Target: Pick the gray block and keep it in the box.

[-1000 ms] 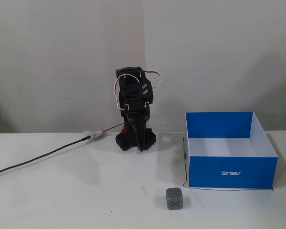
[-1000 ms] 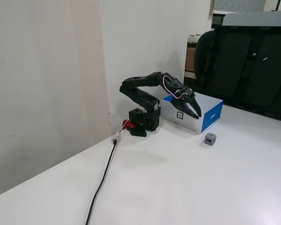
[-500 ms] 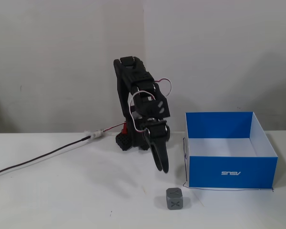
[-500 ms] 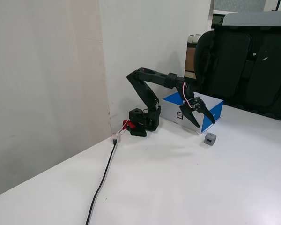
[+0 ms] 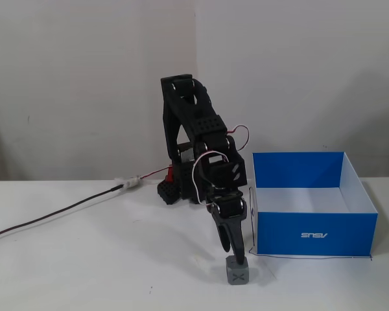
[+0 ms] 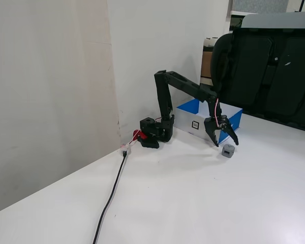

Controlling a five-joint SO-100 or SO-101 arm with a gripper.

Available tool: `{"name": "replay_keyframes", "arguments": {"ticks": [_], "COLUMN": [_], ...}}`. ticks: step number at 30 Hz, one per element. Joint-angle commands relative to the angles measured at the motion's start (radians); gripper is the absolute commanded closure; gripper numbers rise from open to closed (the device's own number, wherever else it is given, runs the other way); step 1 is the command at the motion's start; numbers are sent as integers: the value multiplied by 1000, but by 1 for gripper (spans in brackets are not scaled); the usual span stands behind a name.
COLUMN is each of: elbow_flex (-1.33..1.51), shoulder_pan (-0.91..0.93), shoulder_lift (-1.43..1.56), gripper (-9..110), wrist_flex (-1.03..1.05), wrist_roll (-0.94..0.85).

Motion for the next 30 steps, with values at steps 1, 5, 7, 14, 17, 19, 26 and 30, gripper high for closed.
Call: {"name": "replay_keyframes", "arguments": {"ticks": [1, 5, 7, 14, 17, 19, 26, 30], "elbow_flex": [-78, -121, -153, -239, -258, -264, -350, -377], "shoulder_pan": [-9, 2, 15, 21, 15, 14, 46, 72], "shoulder_lift": [8, -74, -114, -206, -238, -250, -218, -69], "gripper": [71, 71, 71, 74, 78, 95, 101, 101], "wrist_flex": [-12, -12, -15, -6, -2, 6, 150, 253], "wrist_roll": [8, 12, 9, 3, 0, -2, -2, -2]}}
